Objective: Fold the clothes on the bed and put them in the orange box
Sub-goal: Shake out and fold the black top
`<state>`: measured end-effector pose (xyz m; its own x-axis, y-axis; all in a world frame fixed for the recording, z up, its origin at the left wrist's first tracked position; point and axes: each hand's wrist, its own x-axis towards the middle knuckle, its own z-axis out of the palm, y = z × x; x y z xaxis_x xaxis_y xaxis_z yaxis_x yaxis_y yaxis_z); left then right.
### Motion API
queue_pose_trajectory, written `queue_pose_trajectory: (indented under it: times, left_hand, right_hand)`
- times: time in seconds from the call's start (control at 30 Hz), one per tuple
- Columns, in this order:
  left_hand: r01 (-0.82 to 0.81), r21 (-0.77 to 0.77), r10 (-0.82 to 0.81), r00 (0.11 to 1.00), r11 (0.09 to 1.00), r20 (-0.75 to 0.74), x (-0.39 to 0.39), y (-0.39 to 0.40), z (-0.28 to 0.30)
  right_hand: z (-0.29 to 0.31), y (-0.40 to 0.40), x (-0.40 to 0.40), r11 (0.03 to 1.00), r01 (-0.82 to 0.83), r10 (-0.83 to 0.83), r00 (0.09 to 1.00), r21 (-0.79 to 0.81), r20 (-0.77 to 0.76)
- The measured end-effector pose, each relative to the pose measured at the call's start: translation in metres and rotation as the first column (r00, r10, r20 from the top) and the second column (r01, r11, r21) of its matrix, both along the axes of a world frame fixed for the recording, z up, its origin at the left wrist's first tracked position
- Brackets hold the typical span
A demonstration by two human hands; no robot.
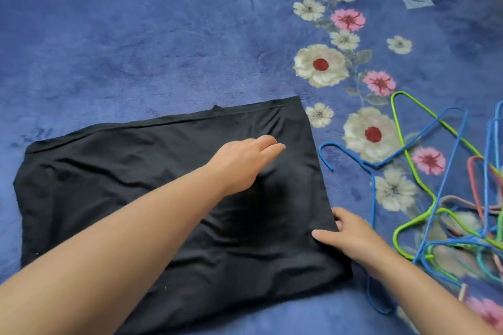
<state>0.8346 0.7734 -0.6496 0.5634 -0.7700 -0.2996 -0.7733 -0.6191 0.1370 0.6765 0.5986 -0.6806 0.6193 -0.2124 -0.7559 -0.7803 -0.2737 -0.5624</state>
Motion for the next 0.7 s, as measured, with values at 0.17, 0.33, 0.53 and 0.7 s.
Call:
queue_pose_trajectory:
  times: [0.17, 0.33, 0.53, 0.7]
  left_hand:
    - [0.114, 0.091, -0.123, 0.988, 0.989, 0.096, 0.013, -0.059, 0.004]
    - [0.150, 0.357, -0.202, 0.973, 0.922, 0.112, 0.020, -0.104, -0.007]
    - [0.042, 0.437, -0.122, 0.980, 0.898, 0.157, 0.020, -0.115, -0.002]
    - [-0.111, 0.274, 0.082, 0.990, 0.955, 0.114, 0.025, -0.082, 0.018]
  right_hand:
    - [-0.005, -0.009, -0.008, 0.974, -0.068, 0.065, 0.998, 0.217, 0.020]
    - [-0.016, -0.003, -0.018, 0.902, -0.421, 0.428, 0.902, -0.094, 0.062]
    - [-0.017, -0.010, -0.034, 0.956, -0.259, 0.224, 0.948, 0.139, 0.226]
    - [0.002, -0.003, -0.036, 0.903, -0.225, 0.112, 0.946, 0.366, 0.304]
